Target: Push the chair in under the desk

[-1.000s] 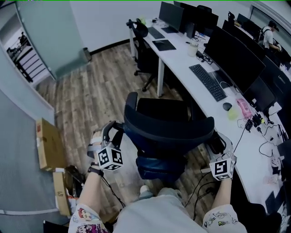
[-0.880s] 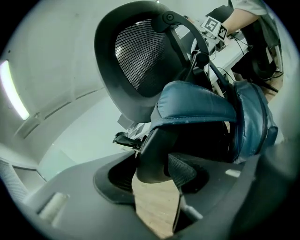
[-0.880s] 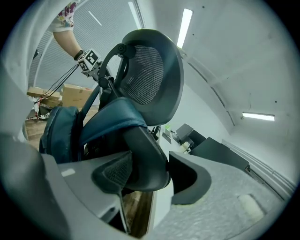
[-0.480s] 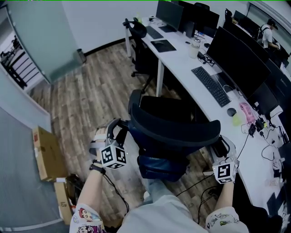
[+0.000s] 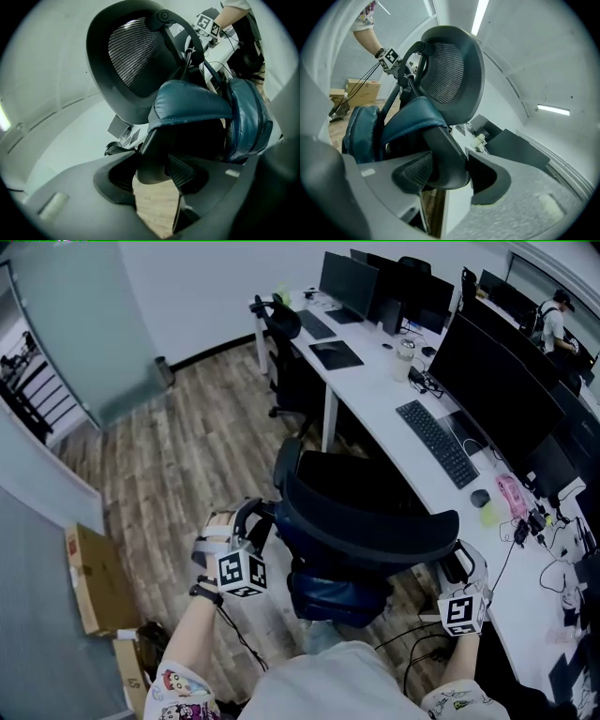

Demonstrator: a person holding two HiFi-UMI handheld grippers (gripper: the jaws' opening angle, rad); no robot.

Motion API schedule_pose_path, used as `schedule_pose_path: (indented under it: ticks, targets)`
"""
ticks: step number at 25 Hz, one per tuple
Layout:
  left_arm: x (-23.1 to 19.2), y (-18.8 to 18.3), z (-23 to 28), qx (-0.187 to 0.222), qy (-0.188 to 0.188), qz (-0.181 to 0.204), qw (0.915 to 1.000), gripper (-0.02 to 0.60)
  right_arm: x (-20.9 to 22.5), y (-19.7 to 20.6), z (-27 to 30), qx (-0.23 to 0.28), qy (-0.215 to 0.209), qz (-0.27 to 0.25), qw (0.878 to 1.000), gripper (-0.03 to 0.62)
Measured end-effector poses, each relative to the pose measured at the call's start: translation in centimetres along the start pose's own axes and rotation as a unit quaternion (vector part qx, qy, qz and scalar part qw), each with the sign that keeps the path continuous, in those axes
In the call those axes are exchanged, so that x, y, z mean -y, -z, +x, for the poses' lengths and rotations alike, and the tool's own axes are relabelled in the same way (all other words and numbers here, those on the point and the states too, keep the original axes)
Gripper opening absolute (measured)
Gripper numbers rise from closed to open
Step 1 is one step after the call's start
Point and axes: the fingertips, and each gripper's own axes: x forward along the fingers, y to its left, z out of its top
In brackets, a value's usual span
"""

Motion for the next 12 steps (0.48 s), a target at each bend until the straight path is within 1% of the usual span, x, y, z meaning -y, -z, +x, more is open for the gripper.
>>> schedule_pose_path:
  ticks: [6,12]
  targets:
    - [-1.9,-0.2,4.0,0.013,0.007,0.008,0.9999,0.222,1.0,-0.2,1.8,-0.013,0.023,0.008,1.000,0.238]
    - [-3.2,-1.2,7.7,0.036,0.014,0.018,0.9991,0.222,2.2,0.3,3.2,-0.032,0.041,0.018,0.998,0.238]
